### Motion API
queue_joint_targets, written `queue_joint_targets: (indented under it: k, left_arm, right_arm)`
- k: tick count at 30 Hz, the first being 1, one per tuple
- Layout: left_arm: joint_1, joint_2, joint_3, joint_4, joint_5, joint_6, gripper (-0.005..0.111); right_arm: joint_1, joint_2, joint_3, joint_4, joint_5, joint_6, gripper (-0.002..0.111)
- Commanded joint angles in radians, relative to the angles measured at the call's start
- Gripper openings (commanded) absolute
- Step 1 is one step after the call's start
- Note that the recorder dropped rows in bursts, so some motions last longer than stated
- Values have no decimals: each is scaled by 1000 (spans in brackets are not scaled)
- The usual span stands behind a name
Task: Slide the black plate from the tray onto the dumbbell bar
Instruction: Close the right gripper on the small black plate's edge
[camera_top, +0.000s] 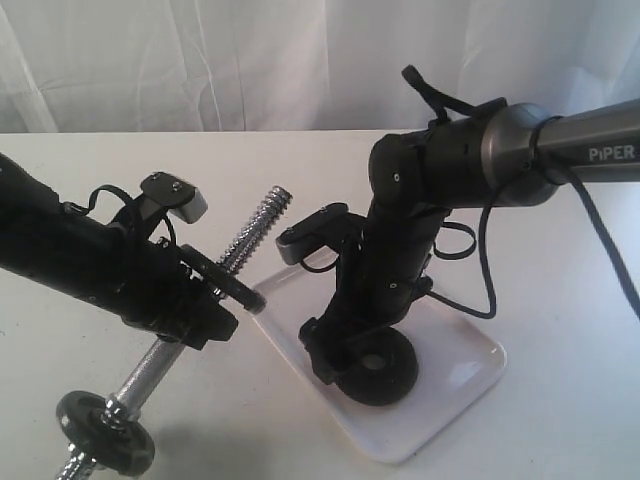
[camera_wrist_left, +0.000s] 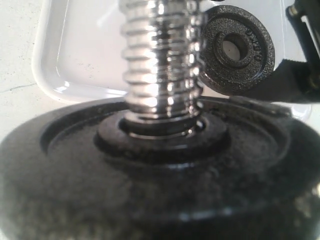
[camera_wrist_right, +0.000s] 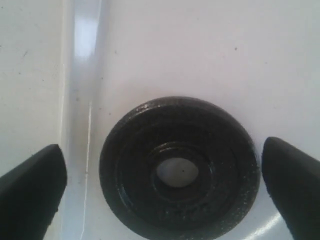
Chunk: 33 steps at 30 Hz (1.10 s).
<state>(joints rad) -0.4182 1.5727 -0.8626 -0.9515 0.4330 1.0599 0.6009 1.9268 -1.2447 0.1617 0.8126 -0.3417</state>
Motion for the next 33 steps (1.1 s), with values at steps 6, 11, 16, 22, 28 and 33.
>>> queue_joint_targets:
  k: [6, 11, 16, 22, 28, 33]
  left_arm:
    - [-3, -49, -24, -100, 20, 5, 0]
    - [-3, -49, -24, -100, 20, 5, 0]
    - [-3, -49, -24, -100, 20, 5, 0]
    - [-3, -49, -24, -100, 20, 5, 0]
    - [-3, -49, -24, -100, 20, 5, 0]
    - [-3, -49, -24, -100, 20, 5, 0]
  right_arm:
    - [10, 1, -4, -151, -3, 92, 101]
    - [16, 1, -4, -151, 2, 117, 101]
    - [20, 1, -4, -130, 20, 117, 101]
    - [20, 1, -4, -102, 55, 118, 101]
    - [20, 1, -4, -68, 55, 118, 101]
    - [20, 13, -4, -75, 53, 118, 101]
